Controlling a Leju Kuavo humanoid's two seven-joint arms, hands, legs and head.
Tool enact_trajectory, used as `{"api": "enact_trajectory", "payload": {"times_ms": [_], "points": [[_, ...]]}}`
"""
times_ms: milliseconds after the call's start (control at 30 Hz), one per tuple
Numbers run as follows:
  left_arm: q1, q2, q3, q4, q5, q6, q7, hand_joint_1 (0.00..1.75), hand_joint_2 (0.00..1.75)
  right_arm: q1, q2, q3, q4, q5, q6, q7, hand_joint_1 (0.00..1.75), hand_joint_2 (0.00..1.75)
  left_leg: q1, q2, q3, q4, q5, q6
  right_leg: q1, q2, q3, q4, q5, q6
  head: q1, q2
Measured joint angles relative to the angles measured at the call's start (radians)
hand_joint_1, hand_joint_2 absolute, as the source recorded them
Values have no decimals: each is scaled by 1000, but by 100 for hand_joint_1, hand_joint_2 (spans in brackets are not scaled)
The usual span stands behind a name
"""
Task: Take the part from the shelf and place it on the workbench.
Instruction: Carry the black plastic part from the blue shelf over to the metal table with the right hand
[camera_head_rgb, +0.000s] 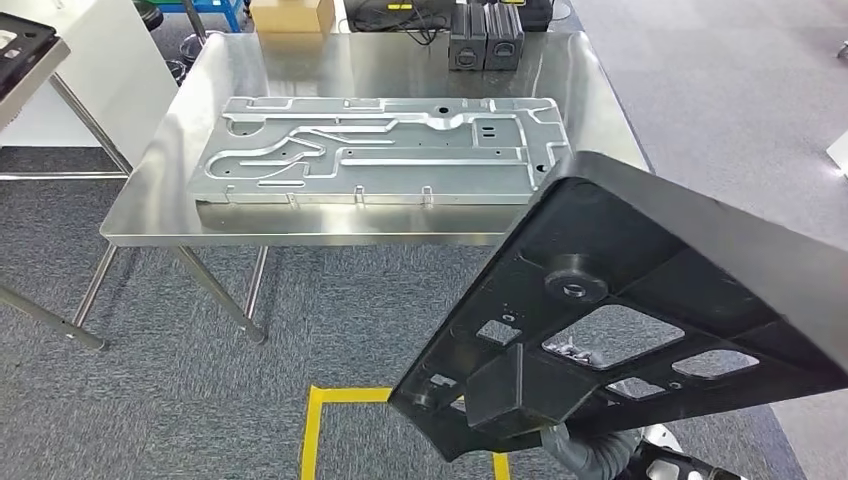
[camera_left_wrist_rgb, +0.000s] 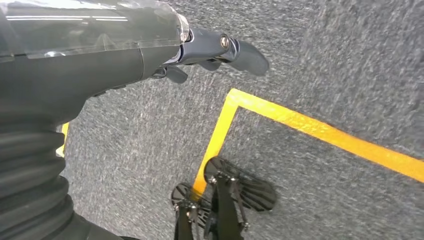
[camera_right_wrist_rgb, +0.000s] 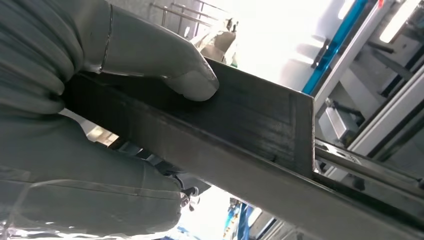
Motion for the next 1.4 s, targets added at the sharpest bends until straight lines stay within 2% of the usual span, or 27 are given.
{"api": "enact_trajectory", "payload": {"times_ms": [67,133,167,200,233,300,367,467,533,633,667,700,733,767,800,867,900,1000,1033,1067,1133,1167,1200,1233,1300,1333,1400], "points": [[-1,1,0,0,-2,-5,-2,0,175,-13,2,0,7,3,6,0,175,175,3,-1,22,-12,-8,8,-3,-1,-62,101,-20,6,0,0],[-1,2,0,0,-3,-7,-2,0,175,-21,8,0,16,14,7,0,175,175,3,-2,39,-15,-23,11,-4,-1,-147,202,-72,13,0,0],[-1,2,0,0,-3,-7,-2,0,175,-23,12,0,20,20,6,0,175,175,3,-3,49,-14,-33,11,-6,-1,-178,222,-90,16,0,0],[0,2,0,0,-3,-8,-2,0,175,-26,16,1,25,24,4,0,175,175,3,-4,62,-14,-43,10,-7,-2,-194,213,-89,17,0,0],[0,2,0,0,-4,-9,-2,0,175,-29,18,1,29,26,3,0,175,175,3,-6,78,-14,-54,9,-8,-2,-196,175,-64,17,0,0],[0,2,0,0,-4,-14,-3,0,175,-36,19,1,35,21,3,0,175,175,3,-7,107,-13,-78,3,-7,-2,-177,56,41,12,0,0],[-2,2,0,0,-5,-19,-4,0,175,-45,19,1,39,10,3,0,175,175,1,-10,123,-16,-98,-8,-2,0,-162,-18,113,0,0,0],[-3,3,0,0,-6,-23,-5,0,175,-64,19,0,43,1,6,0,175,175,1,-10,129,1,-100,-26,0,3,-143,-39,118,-20,0,0],[-5,4,0,0,-8,-25,-6,0,175,-76,21,0,43,5,5,0,175,175,4,-6,99,69,-101,-35,-2,2,-121,-51,109,-33,0,0],[-6,4,0,0,-10,-26,-6,0,175,-86,29,1,43,18,-1,0,175,175,11,-2,-15,235,-171,-50,-1,-1,-91,-56,85,-40,0,0],[-4,4,0,0,-11,-26,-6,0,175,-86,33,1,43,22,-5,0,175,175,13,-2,-47,265,-195,-52,-1,0,-79,-56,75,-40,0,0],[-3,4,0,0,-11,-26,-6,0,175,-85,36,1,43,27,-9,0,175,175,16,-1,-66,266,-201,-54,-1,0,-66,-56,65,-39,0,0],[-2,4,0,0,-11,-25,-6,0,175,-83,39,1,41,32,-14,0,175,175,18,-1,-70,236,-184,-55,-1,1,-51,-56,54,-37,0,0],[-2,4,0,0,-11,-23,-6,0,175,-80,43,1,37,36,-20,0,175,175,20,1,-63,180,-140,-55,-2,0,-34,-56,42,-35,0,0],[-1,5,0,0,-10,-21,-6,0,175,-77,46,1,32,40,-28,0,175,175,21,2,-53,116,-79,-54,-2,0,-20,-55,30,-32,0,0],[1,6,0,0,-5,-14,-10,0,175,-66,53,1,16,46,-48,0,175,175,15,5,-40,32,5,-45,-4,0,-5,-51,11,-21,0,0],[1,6,1,0,-3,-10,-12,0,175,-60,54,0,6,47,-62,0,175,175,10,6,-40,21,19,-39,-4,1,-5,-50,4,-15,0,0],[2,8,4,0,3,-3,-20,0,175,-46,56,-5,-34,48,-110,0,175,175,6,4,-31,11,16,-20,-10,2,-5,-46,-15,3,0,0],[2,9,5,0,2,-4,-22,0,175,-48,56,-9,-45,50,-131,0,175,175,7,3,-24,4,14,-14,-10,1,-16,-20,-30,7,0,0],[1,9,7,0,0,-6,-22,0,175,-58,56,-14,-50,53,-158,0,175,175,9,4,-16,-1,11,-8,-11,1,-40,27,-51,11,0,0],[-1,9,9,0,-9,-11,-23,0,175,-117,55,-36,-21,66,-228,1,175,175,7,7,-8,-4,4,-1,-10,0,-126,163,-95,14,0,0],[-3,10,9,0,-15,-14,-25,0,175,-168,55,-53,14,81,-272,2,175,175,6,8,-6,-4,2,0,-10,0,-169,216,-102,15,0,0],[-6,11,9,0,-19,-19,-27,0,175,-233,54,-76,65,106,-320,4,175,175,4,9,-3,-3,-1,1,-10,-1,-197,237,-87,15,0,0],[-10,12,8,0,-23,-25,-30,0,175,-307,50,-100,125,137,-370,7,175,175,3,10,1,-3,-3,1,-9,-1,-205,221,-53,12,0,0],[-16,15,8,0,-27,-36,-37,0,175,-467,38,-148,259,200,-446,11,175,175,1,8,9,-3,-5,1,-5,0,-172,97,45,1,0,0],[-18,16,8,0,-28,-40,-40,0,175,-541,31,-167,321,233,-475,13,175,175,-2,5,10,-2,-7,0,-1,1,-148,32,79,-6,0,0],[-18,19,8,0,-29,-46,-43,0,175,-667,22,-187,429,326,-535,34,175,175,-3,1,7,-1,-7,-7,5,1,-126,-37,105,-14,0,0]]}}
